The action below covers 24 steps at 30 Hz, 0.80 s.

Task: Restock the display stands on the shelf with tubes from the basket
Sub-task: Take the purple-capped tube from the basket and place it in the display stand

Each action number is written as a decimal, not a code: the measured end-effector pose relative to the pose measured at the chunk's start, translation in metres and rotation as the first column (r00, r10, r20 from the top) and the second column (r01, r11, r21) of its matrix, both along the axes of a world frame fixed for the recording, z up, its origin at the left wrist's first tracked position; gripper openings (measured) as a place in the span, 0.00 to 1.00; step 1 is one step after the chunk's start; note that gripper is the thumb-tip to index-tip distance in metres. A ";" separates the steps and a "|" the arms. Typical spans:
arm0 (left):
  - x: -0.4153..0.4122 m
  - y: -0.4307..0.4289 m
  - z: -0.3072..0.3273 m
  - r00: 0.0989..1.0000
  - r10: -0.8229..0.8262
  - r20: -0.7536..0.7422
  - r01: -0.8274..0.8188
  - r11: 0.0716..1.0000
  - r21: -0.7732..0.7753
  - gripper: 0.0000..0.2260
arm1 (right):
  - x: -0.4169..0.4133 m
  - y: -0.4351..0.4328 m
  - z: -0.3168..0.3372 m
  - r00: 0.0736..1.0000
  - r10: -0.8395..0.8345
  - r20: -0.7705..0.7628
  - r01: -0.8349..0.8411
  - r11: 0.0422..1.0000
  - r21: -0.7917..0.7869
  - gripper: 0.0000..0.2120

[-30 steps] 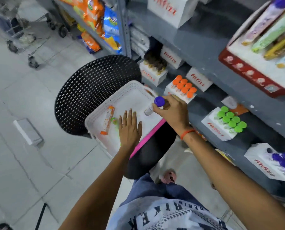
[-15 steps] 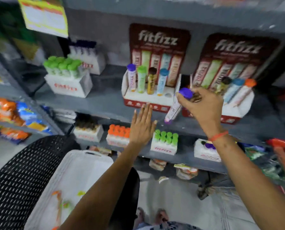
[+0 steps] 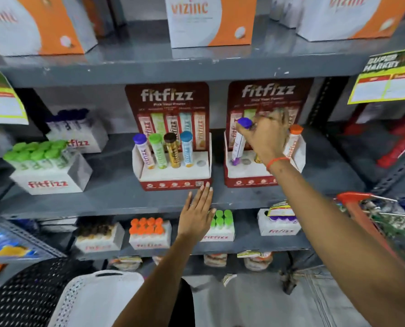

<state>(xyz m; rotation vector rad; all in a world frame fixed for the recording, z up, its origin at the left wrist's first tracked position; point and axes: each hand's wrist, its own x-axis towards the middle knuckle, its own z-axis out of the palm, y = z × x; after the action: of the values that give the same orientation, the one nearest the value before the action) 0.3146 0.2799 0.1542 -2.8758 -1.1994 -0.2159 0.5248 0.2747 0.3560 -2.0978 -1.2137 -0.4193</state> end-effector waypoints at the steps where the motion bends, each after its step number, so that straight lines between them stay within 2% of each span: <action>1: 0.000 0.000 0.000 1.000 0.003 0.000 -0.003 1.000 -0.011 0.25 | 0.001 0.003 -0.003 1.000 -0.020 0.016 0.020 1.000 -0.010 0.24; 12: 0.001 0.000 0.000 1.000 0.017 0.010 -0.017 1.000 -0.017 0.26 | 0.008 0.019 -0.018 0.997 -0.034 0.076 0.040 0.997 -0.073 0.26; 24: 0.001 0.000 0.000 1.000 0.010 0.015 -0.009 1.000 -0.021 0.26 | 0.005 0.024 -0.033 0.993 -0.039 0.113 0.064 0.971 -0.230 0.27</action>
<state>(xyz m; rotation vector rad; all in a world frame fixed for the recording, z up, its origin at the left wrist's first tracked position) 0.3152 0.2800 0.1542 -2.8906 -1.2246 -0.2270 0.5296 0.2983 0.3230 -2.3364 -1.3281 -0.4367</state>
